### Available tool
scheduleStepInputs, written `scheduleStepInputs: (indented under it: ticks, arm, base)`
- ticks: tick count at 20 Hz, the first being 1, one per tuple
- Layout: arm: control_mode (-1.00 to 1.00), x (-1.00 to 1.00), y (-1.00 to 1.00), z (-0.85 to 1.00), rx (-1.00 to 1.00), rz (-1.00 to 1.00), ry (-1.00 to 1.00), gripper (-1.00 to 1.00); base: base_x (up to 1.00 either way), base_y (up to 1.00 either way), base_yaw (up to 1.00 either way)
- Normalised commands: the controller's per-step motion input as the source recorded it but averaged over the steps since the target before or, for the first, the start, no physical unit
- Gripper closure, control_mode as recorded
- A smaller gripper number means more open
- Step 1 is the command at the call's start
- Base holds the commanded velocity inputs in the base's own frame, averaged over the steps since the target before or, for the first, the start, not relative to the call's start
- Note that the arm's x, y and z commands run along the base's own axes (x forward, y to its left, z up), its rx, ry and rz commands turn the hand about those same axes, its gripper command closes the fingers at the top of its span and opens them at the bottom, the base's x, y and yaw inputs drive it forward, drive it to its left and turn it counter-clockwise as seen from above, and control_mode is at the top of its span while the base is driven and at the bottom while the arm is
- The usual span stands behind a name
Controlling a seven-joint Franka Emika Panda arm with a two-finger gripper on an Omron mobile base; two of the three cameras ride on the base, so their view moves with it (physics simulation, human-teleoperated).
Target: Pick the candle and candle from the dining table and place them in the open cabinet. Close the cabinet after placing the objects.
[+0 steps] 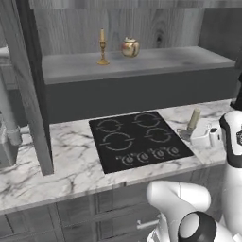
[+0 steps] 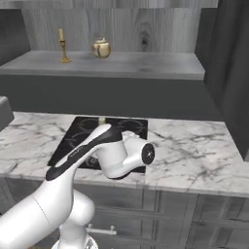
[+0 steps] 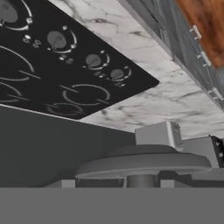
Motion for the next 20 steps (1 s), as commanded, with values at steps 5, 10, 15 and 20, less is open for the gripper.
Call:
scheduleStepInputs:
  ticks: [5, 10, 15, 20]
  arm:
    - [1.0, 0.0, 0.0, 0.0, 0.0, 0.0, 0.0, 1.0]
    - [1.0, 0.0, 0.0, 0.0, 0.0, 0.0, 0.0, 1.0]
    - [1.0, 0.0, 0.0, 0.0, 0.0, 0.0, 0.0, 1.0]
    - [1.0, 0.0, 0.0, 0.0, 0.0, 0.0, 0.0, 1.0]
  base:
    - [0.23, 0.54, -0.01]
    - [0.18, 0.13, 0.0]
    - [0.18, -0.29, 0.0]
    - [0.19, -0.55, 0.07]
